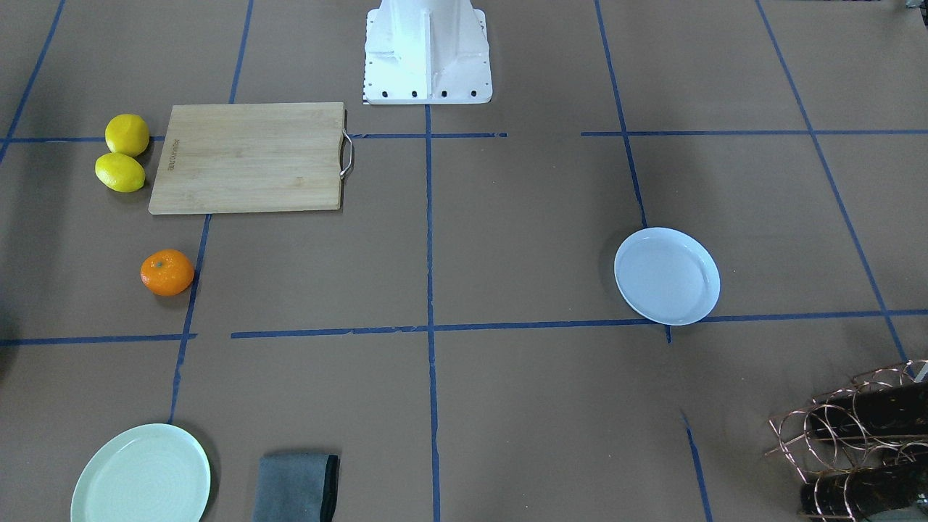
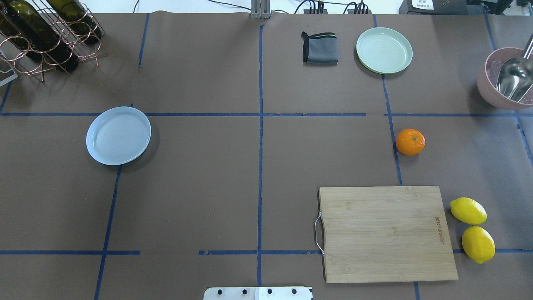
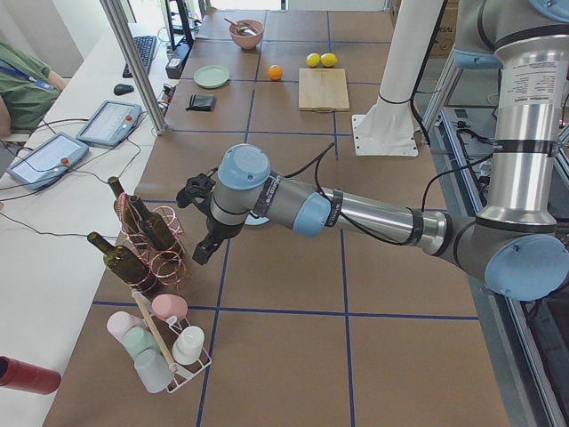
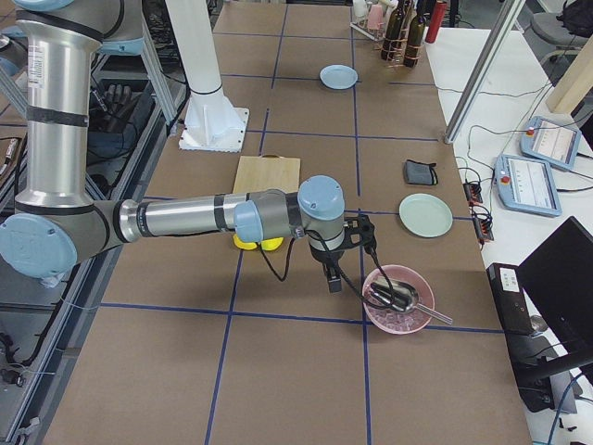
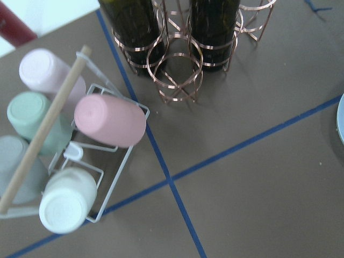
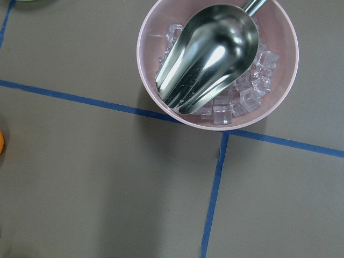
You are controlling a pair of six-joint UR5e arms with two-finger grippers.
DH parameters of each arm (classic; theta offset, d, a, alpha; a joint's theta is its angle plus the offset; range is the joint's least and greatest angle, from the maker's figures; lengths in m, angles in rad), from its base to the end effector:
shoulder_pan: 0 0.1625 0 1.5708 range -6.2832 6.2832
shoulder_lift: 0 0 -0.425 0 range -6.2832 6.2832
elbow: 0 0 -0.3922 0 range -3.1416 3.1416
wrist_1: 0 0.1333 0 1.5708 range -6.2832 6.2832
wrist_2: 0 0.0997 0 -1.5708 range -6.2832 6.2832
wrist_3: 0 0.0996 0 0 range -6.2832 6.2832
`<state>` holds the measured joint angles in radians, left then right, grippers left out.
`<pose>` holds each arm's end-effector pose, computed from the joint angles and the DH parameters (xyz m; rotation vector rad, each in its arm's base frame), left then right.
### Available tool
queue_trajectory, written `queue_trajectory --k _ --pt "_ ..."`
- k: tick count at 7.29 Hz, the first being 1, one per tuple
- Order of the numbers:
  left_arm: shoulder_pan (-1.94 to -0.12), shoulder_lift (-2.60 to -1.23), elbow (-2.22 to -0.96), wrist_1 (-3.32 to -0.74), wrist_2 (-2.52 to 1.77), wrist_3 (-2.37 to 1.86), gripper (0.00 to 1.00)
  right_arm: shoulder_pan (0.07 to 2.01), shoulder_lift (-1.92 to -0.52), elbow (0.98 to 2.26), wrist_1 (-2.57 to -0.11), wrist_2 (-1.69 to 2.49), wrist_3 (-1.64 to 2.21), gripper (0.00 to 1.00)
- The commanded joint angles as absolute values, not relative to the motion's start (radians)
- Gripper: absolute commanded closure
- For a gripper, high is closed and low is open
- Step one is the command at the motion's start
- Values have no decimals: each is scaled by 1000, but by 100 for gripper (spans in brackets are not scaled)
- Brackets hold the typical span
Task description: Pick orange to plate
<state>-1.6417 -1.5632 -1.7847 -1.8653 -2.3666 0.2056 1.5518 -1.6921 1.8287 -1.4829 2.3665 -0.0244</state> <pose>-0.0975 -0.4959 0.5204 0.5784 0.7081 0.3244 0.0536 -0.4509 0.5767 0.2147 -0.7920 -0.1302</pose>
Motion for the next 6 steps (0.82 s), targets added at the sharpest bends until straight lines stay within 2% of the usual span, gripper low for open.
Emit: queue_trajectory --k 1,4,5,6 --pt "-1632 -1485 -1772 -2148 -2368 135 0 1552 -1700 1825 -1483 2367 -21 0" --pt "-1368 -1476 -1759 -2329 -2244 -427 0 1552 -1706 1824 -1485 2370 -21 0" --pt "-1256 -1474 -1753 -2388 -2174 -635 14 1552 -1706 1824 -1485 2372 -20 0" --pt "-1150 -1477 -1726 -2455 -2064 -834 33 1552 -1706 1822 -1485 2373 -18 0"
